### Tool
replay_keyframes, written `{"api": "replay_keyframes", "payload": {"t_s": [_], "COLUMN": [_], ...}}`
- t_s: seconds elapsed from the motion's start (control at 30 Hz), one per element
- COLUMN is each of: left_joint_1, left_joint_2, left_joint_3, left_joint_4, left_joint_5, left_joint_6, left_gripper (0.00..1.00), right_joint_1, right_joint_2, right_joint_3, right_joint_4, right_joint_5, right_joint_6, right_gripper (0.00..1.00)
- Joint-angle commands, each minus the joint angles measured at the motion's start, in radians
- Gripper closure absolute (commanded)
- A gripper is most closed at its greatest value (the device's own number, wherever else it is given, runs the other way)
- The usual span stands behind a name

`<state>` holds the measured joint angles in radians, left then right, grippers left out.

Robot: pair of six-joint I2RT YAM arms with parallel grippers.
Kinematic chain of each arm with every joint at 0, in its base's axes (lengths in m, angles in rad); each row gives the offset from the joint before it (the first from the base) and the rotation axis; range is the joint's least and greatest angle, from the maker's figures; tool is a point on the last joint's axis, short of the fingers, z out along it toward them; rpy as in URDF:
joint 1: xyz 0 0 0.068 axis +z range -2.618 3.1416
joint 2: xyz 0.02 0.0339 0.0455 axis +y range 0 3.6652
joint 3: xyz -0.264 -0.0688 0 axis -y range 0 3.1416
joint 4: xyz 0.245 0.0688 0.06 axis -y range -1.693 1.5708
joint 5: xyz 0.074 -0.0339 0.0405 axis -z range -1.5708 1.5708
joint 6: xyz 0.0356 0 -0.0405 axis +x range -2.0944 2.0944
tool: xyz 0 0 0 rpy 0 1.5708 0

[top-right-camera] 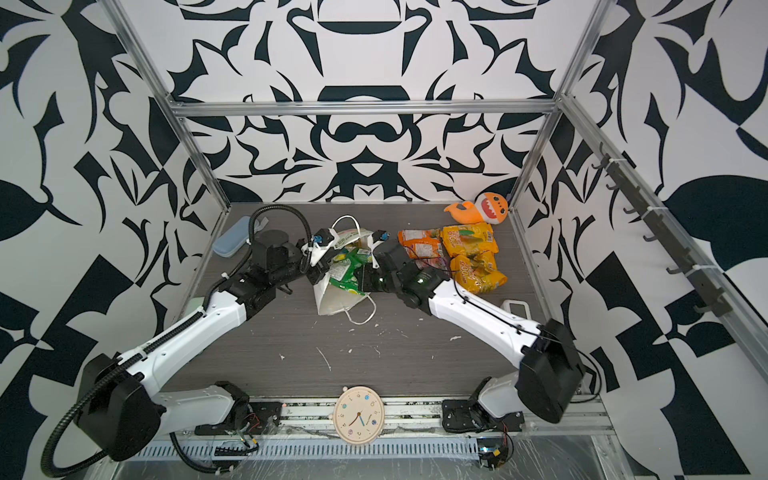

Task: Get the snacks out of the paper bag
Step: 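Grasp the green packet with the right gripper and lift it out of the bag, then lower the green packet onto the table beside the purple Fox's bag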

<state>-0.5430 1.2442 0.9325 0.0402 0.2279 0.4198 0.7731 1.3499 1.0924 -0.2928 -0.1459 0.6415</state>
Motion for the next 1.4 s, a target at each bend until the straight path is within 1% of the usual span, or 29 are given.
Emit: {"api": "replay_keyframes", "payload": {"t_s": [0.0, 0.03, 0.1, 0.17, 0.23, 0.33, 0.4, 0.5, 0.53, 0.57, 0.6, 0.67, 0.7, 0.8, 0.93, 1.0, 1.07, 1.13, 1.2, 1.3, 1.37], "left_joint_1": [0.000, 0.000, 0.000, 0.001, 0.000, 0.000, 0.000, 0.000, 0.000, 0.000, -0.001, 0.000, 0.000, 0.000, 0.000, 0.000, 0.000, 0.000, 0.001, 0.000, 0.000], "left_joint_2": [-0.024, -0.024, -0.024, -0.026, -0.026, -0.025, -0.025, -0.024, -0.025, -0.025, -0.025, -0.027, -0.026, -0.024, -0.018, -0.014, -0.014, -0.013, -0.014, -0.014, -0.015], "left_joint_3": [-0.006, -0.007, -0.008, -0.007, -0.008, -0.009, -0.012, -0.013, -0.012, -0.013, -0.015, -0.020, -0.021, -0.024, -0.031, -0.029, -0.029, -0.028, -0.027, -0.027, -0.026], "left_joint_4": [-0.013, -0.011, -0.012, -0.010, -0.008, -0.005, 0.001, 0.004, 0.004, 0.004, 0.005, 0.013, 0.016, 0.027, 0.041, 0.038, 0.040, 0.042, 0.042, 0.038, 0.035], "left_joint_5": [-0.001, -0.001, 0.000, 0.003, 0.004, 0.008, 0.009, 0.014, 0.014, 0.017, 0.018, 0.019, 0.020, 0.024, 0.030, 0.030, 0.029, 0.033, 0.034, 0.035, 0.032], "left_joint_6": [0.010, 0.010, 0.010, 0.009, 0.013, 0.020, 0.020, 0.022, 0.022, 0.022, 0.021, 0.021, 0.020, 0.016, 0.014, 0.015, 0.013, 0.012, 0.010, 0.008, 0.010], "left_gripper": [1.00, 1.00, 1.00, 1.00, 1.00, 1.00, 1.00, 1.00, 1.00, 1.00, 1.00, 1.00, 1.00, 1.00, 1.00, 1.00, 1.00, 1.00, 1.00, 1.00, 1.00], "right_joint_1": [0.002, 0.002, 0.001, 0.000, -0.001, -0.006, -0.015, -0.043, -0.061, -0.081, -0.113, -0.183, -0.221, -0.347, -0.444, -0.460, -0.473, -0.475, -0.478, -0.491, -0.513], "right_joint_2": [-0.160, -0.198, -0.277, -0.350, -0.435, -0.531, -0.580, -0.599, -0.596, -0.591, -0.591, -0.589, -0.587, -0.578, -0.609, -0.558, -0.470, -0.385, -0.345, -0.354, -0.364], "right_joint_3": [-0.032, -0.040, -0.051, -0.062, -0.086, -0.108, -0.110, -0.065, -0.043, -0.026, -0.024, -0.043, -0.067, -0.147, -0.310, -0.353, -0.373, -0.384, -0.400, -0.444, -0.475], "right_joint_4": [-0.149, -0.192, -0.276, -0.345, -0.376, -0.396, -0.436, -0.556, -0.618, -0.666, -0.687, -0.727, -0.724, -0.746, -0.540, -0.459, -0.394, -0.363, -0.334, -0.306, -0.286], "right_joint_5": [-0.074, -0.081, -0.054, -0.004, 0.088, 0.167, 0.265, 0.483, 0.570, 0.620, 0.629, 0.631, 0.601, 0.558, 0.432, 0.396, 0.367, 0.388, 0.440, 0.515, 0.530], "right_joint_6": [-0.201, -0.236, -0.286, -0.297, -0.276, -0.269, -0.246, -0.199, -0.155, -0.128, -0.117, -0.031, -0.008, 0.154, 0.291, 0.336, 0.359, 0.385, 0.405, 0.428, 0.432], "right_gripper": [1.00, 1.00, 1.00, 1.00, 1.00, 1.00, 1.00, 1.00, 1.00, 1.00, 1.00, 1.00, 1.00, 1.00, 1.00, 1.00, 1.00, 1.00, 1.00, 1.00, 1.00]}}
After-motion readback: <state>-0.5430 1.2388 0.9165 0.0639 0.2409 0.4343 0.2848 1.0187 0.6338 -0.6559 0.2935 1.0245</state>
